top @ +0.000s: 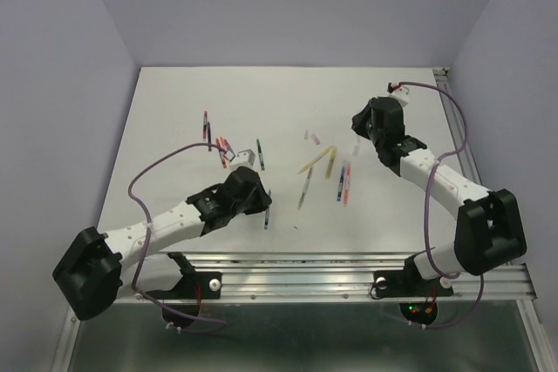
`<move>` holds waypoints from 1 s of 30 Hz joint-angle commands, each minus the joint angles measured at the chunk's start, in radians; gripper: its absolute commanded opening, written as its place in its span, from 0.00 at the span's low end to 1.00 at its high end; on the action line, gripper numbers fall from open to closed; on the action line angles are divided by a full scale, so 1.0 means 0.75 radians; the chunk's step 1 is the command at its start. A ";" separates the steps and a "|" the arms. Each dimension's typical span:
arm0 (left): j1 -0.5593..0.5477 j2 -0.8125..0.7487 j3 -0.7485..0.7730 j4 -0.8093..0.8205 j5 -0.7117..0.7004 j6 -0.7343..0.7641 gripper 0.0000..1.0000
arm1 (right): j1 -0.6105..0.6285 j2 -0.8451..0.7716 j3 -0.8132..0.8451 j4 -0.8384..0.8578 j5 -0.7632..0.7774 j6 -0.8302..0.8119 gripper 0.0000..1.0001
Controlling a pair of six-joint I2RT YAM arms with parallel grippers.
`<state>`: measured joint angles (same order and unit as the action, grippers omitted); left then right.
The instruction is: Open the pen caps
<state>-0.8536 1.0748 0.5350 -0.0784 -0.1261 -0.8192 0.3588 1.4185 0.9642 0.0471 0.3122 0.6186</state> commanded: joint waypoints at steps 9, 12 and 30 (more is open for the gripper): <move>0.352 0.460 0.391 -0.018 -0.276 0.186 0.00 | -0.237 0.238 -0.044 -0.040 -0.042 -0.097 0.05; 0.391 0.557 0.471 -0.026 -0.270 0.223 0.00 | -0.259 0.321 -0.024 -0.042 -0.067 -0.097 0.06; 0.477 0.917 0.753 -0.151 -0.282 0.268 0.34 | -0.268 0.438 0.019 -0.096 -0.116 -0.103 0.39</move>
<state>-0.4961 1.7866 1.0657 -0.1722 -0.3153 -0.6346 0.1638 1.7485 0.9360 -0.0219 0.2497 0.5491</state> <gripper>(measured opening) 0.241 0.364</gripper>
